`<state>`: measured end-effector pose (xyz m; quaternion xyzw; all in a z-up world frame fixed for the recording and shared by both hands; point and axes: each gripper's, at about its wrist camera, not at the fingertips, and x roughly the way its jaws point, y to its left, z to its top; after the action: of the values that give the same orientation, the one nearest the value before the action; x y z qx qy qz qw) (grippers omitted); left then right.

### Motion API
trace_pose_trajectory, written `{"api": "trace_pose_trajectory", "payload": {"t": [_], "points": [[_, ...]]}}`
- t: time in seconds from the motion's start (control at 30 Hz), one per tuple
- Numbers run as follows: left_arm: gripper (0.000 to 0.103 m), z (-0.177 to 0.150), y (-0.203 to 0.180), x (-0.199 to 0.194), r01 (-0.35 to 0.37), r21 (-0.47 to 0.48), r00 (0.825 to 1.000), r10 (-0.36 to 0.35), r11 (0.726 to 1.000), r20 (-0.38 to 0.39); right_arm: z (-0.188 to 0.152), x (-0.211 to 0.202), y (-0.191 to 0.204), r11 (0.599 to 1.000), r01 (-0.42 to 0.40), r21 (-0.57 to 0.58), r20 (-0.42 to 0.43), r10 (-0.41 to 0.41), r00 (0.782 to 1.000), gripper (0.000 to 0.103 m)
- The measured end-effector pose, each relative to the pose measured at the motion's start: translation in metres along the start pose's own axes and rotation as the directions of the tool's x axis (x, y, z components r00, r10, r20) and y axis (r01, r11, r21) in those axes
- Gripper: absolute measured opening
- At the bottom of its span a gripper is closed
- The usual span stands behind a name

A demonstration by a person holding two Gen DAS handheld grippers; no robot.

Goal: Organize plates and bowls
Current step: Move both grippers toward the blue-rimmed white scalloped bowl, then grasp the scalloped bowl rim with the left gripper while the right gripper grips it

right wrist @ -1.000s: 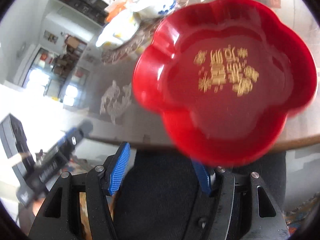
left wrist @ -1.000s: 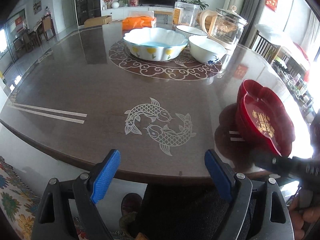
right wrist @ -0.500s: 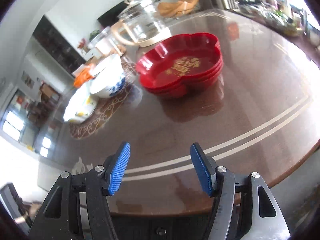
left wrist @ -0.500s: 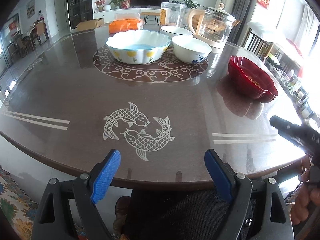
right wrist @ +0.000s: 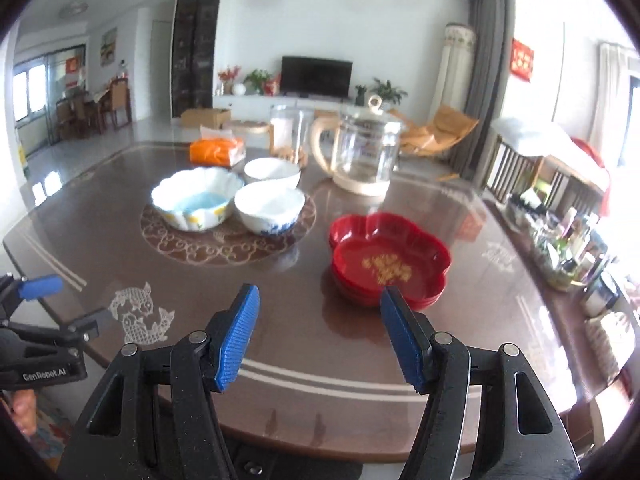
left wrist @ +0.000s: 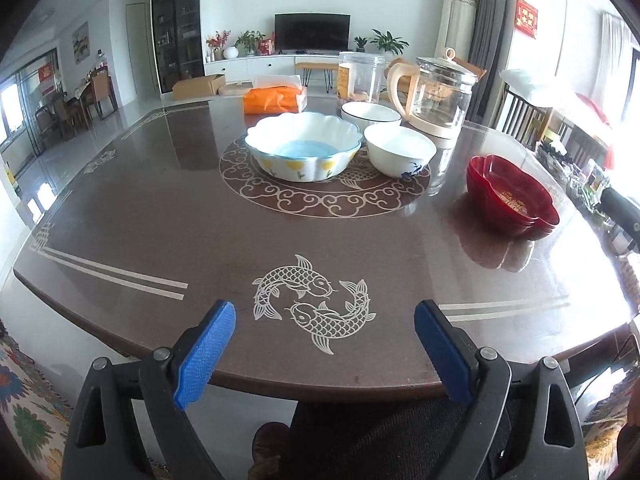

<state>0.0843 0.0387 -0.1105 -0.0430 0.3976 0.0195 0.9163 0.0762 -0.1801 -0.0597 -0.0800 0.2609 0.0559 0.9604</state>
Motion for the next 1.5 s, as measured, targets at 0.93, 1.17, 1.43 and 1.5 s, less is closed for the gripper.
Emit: {"api": "trace_pose_trajectory", "payload": {"t": [0.93, 1.17, 1.43, 1.5], "points": [[0.087, 0.200, 0.139, 0.157, -0.002, -0.101, 0.997, -0.005, 0.995, -0.074, 0.080, 0.212, 0.092, 0.870, -0.370, 0.326, -0.328, 0.471, 0.819, 0.073], [0.064, 0.231, 0.134, 0.237, 0.008, -0.057, 0.980, -0.020, 0.998, -0.200, 0.072, 0.290, 0.116, 0.837, -0.290, 0.464, -0.396, 0.489, 0.777, 0.064], [0.042, 0.233, 0.121, 0.279, 0.059, -0.070, 0.958, -0.077, 0.996, -0.277, 0.075, 0.321, 0.130, 0.870, -0.215, 0.444, -0.436, 0.420, 0.796, 0.061], [0.036, 0.230, 0.121, 0.285, 0.067, -0.075, 0.953, -0.086, 0.995, -0.291, 0.074, 0.327, 0.132, 0.875, -0.200, 0.441, -0.449, 0.408, 0.795, 0.058]]}}
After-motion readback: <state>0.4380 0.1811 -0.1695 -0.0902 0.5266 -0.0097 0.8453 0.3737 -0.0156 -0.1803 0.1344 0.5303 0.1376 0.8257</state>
